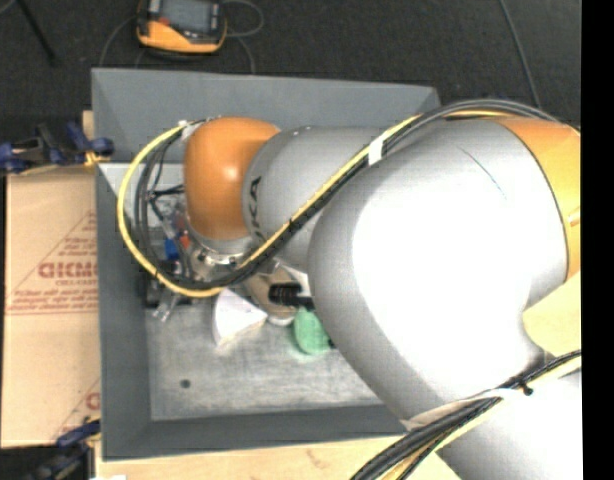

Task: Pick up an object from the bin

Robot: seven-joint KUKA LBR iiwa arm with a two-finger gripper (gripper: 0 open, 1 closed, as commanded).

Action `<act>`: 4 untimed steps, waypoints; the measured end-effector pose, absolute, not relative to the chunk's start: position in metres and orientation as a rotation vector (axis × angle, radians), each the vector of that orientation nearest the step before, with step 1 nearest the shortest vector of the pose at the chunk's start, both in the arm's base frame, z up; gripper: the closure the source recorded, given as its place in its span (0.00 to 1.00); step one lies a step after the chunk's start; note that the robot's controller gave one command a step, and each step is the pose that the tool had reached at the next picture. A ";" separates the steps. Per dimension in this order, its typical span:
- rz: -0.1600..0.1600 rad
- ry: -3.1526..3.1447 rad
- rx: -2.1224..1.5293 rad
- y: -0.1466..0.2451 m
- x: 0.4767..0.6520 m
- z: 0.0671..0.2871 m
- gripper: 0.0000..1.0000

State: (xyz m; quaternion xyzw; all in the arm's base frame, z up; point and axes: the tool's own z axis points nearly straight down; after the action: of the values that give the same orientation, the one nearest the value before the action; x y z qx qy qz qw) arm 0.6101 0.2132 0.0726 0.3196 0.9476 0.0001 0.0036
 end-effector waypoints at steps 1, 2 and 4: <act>-0.010 2.983 1.008 0.214 0.606 0.111 1.00; 0.005 2.967 1.018 0.218 0.617 0.145 1.00; 0.003 2.970 1.016 0.213 0.610 0.224 1.00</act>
Offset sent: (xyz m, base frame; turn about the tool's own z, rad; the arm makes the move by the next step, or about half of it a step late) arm 0.0105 0.0067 0.0587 0.0225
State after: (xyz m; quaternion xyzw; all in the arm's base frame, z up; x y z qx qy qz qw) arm 0.6101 0.2126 0.2238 0.3238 0.9461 0.0008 0.0014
